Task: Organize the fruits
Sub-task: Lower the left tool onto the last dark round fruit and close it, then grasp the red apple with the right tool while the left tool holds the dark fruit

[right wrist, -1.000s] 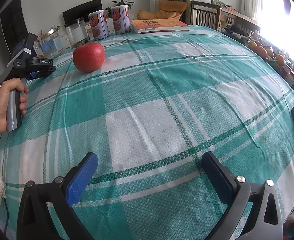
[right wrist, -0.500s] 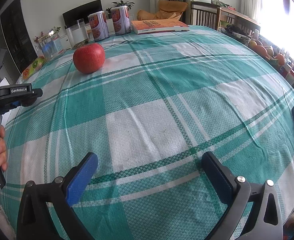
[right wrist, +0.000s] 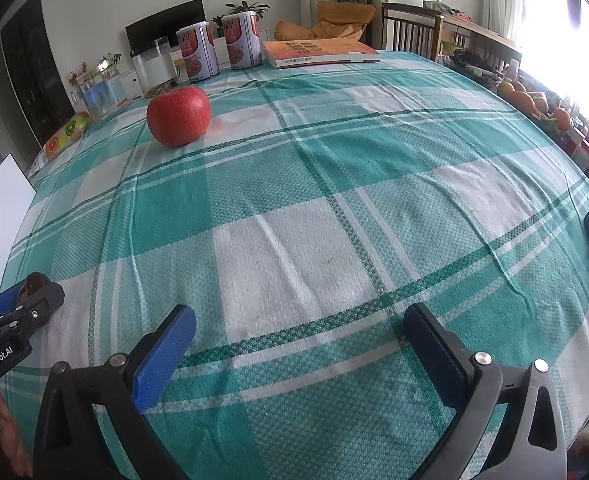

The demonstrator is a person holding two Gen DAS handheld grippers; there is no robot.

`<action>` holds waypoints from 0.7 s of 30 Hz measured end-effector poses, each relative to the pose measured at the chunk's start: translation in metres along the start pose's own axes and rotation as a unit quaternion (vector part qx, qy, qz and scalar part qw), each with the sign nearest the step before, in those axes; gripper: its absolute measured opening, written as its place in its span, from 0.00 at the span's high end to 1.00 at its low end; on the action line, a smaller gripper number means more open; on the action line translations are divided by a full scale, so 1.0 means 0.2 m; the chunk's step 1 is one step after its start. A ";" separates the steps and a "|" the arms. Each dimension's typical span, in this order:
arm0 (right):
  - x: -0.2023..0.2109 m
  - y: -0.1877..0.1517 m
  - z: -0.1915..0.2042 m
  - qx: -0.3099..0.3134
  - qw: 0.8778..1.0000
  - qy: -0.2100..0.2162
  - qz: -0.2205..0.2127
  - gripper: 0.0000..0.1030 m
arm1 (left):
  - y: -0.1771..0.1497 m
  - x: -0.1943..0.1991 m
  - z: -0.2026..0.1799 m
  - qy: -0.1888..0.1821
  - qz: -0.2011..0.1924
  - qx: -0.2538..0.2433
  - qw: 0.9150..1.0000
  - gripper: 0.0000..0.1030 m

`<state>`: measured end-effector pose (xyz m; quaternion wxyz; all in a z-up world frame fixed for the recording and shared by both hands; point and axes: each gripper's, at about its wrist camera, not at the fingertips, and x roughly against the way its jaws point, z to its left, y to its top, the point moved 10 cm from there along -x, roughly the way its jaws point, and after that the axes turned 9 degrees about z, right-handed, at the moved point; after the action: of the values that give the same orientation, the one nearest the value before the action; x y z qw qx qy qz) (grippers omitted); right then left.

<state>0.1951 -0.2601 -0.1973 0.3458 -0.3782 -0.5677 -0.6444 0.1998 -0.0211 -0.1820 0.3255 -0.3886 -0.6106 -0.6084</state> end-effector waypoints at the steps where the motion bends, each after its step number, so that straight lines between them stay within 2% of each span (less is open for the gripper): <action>1: 0.00 0.00 0.00 0.000 1.000 -0.001 0.000 0.00 | 0.00 0.00 0.00 -0.002 -0.001 0.000 1.000 0.29; 3: 0.00 0.00 0.00 0.001 1.000 -0.001 0.001 0.00 | 0.00 -0.01 0.00 0.000 0.001 -0.002 1.000 0.30; 4: 0.00 0.00 0.00 0.002 1.000 0.000 0.002 0.00 | 0.00 -0.02 0.00 0.000 0.002 -0.003 1.000 0.40; 5: 0.00 0.00 0.00 0.003 1.000 0.004 0.006 0.00 | -0.01 -0.02 0.00 0.000 0.002 -0.005 1.000 0.45; 6: 0.00 0.02 0.03 0.006 1.000 0.025 0.011 0.00 | -0.01 -0.01 -0.01 0.001 -0.004 -0.010 1.000 0.52; 8: 0.00 0.11 0.13 0.022 0.995 0.092 0.014 0.00 | -0.02 0.00 -0.01 0.007 -0.009 -0.013 1.000 0.52; 11: -0.02 0.33 0.27 0.053 0.993 0.109 0.004 0.00 | -0.04 0.01 -0.01 0.000 -0.011 0.001 1.000 0.52; 13: -0.08 0.50 0.39 0.079 0.991 0.110 -0.004 0.00 | -0.06 0.02 0.00 -0.004 -0.006 0.011 1.000 0.52; 16: -0.25 0.67 0.54 0.099 0.988 0.115 0.027 0.00 | -0.06 0.02 0.02 0.012 0.002 0.011 1.000 0.52; 21: -0.40 0.81 0.64 0.112 0.988 0.096 0.040 0.01 | -0.06 0.02 0.04 0.030 0.007 0.010 0.999 0.52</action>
<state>0.3861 -0.1500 -0.1820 0.4642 -0.2959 -0.5851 -0.5955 0.1876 -0.0125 -0.1856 0.3514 -0.3715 -0.6038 -0.6115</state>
